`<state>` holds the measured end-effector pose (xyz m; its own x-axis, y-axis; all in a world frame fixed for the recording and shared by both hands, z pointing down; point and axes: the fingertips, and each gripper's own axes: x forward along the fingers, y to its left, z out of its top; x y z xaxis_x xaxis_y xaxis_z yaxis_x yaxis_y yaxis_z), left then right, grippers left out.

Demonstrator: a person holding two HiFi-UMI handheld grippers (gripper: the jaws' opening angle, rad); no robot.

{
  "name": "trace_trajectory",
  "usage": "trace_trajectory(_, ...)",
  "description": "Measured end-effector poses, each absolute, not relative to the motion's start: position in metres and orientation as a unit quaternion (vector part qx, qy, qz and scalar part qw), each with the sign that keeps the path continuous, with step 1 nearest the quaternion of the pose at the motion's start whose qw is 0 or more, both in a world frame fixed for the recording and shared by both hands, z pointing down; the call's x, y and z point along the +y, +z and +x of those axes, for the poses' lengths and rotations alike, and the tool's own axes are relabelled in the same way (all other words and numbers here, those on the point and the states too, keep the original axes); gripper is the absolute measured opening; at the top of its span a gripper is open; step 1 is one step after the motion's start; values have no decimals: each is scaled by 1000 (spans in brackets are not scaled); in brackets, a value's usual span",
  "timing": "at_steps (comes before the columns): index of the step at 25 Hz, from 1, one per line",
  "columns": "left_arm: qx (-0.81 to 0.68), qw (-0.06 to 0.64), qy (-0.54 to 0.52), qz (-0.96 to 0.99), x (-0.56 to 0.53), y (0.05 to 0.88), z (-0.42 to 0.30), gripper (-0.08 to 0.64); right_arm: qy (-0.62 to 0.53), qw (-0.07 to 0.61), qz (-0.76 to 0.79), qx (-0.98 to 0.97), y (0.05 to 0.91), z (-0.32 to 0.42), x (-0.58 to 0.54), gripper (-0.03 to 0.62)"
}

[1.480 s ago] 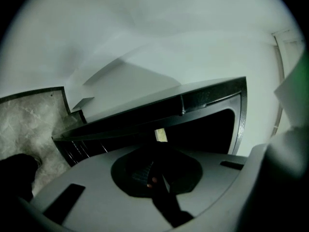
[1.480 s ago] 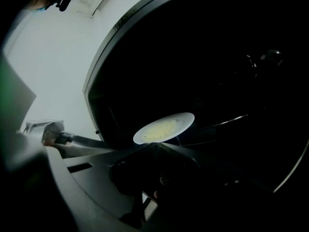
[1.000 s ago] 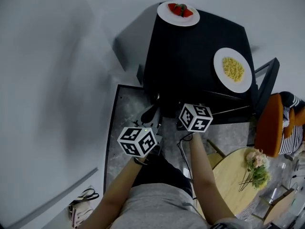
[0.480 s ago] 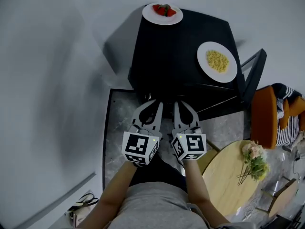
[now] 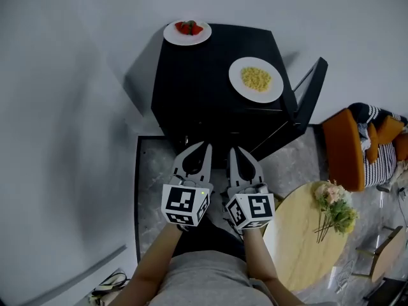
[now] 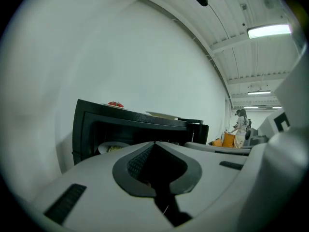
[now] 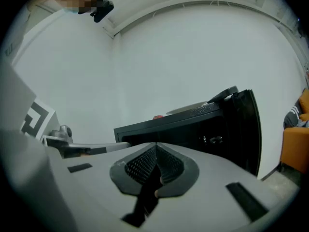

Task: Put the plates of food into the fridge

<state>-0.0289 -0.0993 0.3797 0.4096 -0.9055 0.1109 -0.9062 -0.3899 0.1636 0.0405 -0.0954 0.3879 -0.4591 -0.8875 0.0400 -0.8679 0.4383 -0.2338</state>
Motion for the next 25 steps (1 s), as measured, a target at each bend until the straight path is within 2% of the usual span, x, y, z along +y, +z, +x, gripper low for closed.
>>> trace_trajectory(9, -573, 148, -34, 805, -84, 353, -22, 9, -138, 72, -515, 843, 361, 74, -75, 14)
trace_trajectory(14, -579, 177, 4, 796, -85, 341, -30, 11, -154, 14, -490, 858, 344, 80, -74, 14)
trace_trajectory(18, -556, 218, -18, 802, -98, 308, -41, 11, -160, -25, -466, 870, 311, 90, -87, 14)
trace_trajectory(22, -520, 240, -26, 819, -124, 272, -42, 11, -200, -33, -430, 880, 275, 107, -119, 15)
trace_trajectory(25, -477, 306, -14, 824, -148, 267, -36, 11, -254, -22, -415, 874, 262, 126, -155, 15)
